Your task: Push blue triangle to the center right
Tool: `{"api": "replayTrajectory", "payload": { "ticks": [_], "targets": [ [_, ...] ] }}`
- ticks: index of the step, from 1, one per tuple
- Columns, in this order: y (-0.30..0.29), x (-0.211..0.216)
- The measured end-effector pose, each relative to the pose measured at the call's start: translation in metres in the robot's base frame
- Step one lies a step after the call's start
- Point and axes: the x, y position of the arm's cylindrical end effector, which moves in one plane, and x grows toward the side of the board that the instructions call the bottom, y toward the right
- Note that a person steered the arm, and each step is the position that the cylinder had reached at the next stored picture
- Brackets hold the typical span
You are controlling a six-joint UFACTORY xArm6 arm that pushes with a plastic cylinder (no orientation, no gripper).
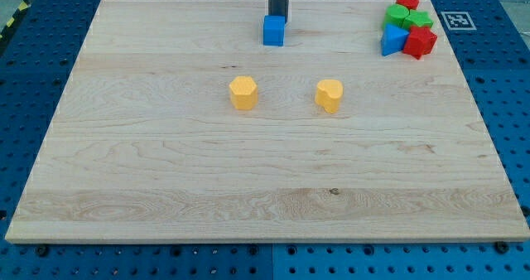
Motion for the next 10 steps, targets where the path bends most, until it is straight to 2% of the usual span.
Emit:
{"api": "replayTrajectory", "payload": {
  "ticks": [3, 4, 6, 8, 10],
  "targets": [
    [-0.01, 0.072],
    [-0.003, 0.063],
    [0.102, -0.002],
    [0.172, -0.003],
    [0.177, 0.02]
  ]
}}
